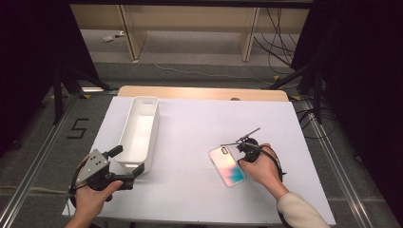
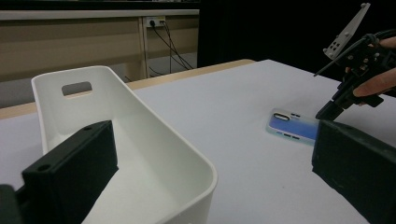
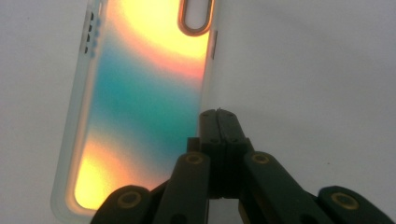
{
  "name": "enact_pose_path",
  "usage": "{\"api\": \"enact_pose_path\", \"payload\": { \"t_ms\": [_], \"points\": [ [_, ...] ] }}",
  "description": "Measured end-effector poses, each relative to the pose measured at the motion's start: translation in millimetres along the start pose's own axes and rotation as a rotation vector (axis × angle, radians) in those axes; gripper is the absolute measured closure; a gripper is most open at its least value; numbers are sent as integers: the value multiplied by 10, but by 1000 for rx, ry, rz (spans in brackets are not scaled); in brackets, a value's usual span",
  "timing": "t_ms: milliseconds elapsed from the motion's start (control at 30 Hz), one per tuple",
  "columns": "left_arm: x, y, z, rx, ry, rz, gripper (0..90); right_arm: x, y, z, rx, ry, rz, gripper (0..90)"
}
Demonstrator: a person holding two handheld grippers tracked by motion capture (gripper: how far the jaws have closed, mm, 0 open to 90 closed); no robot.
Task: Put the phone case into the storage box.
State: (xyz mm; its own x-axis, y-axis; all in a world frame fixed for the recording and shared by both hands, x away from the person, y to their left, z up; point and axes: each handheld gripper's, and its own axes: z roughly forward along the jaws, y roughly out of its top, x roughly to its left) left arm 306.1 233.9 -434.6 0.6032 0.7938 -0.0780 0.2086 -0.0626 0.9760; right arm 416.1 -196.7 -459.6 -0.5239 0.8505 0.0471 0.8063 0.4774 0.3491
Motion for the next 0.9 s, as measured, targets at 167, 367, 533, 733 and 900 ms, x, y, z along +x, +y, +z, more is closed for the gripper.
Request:
{"api": "enact_pose_path", "payload": {
  "t_ms": [167, 367, 533, 733, 900],
  "points": [
    [0, -1, 1, 0, -1, -1, 0, 44, -18, -13, -3, 3, -15, 900],
    [0, 0, -1, 1, 0, 2, 0, 92, -37, -39, 2, 14, -20, 900],
    [0, 0, 3, -1, -2, 0, 0, 141, -56, -49, 9, 15, -10, 900],
    [-1, 0, 2, -1, 0, 0, 0, 150, -66, -52, 2, 13, -29, 900],
    [1, 1, 0, 0, -1, 0, 0, 175, -69, -59, 10, 11, -31, 900]
  ]
}}
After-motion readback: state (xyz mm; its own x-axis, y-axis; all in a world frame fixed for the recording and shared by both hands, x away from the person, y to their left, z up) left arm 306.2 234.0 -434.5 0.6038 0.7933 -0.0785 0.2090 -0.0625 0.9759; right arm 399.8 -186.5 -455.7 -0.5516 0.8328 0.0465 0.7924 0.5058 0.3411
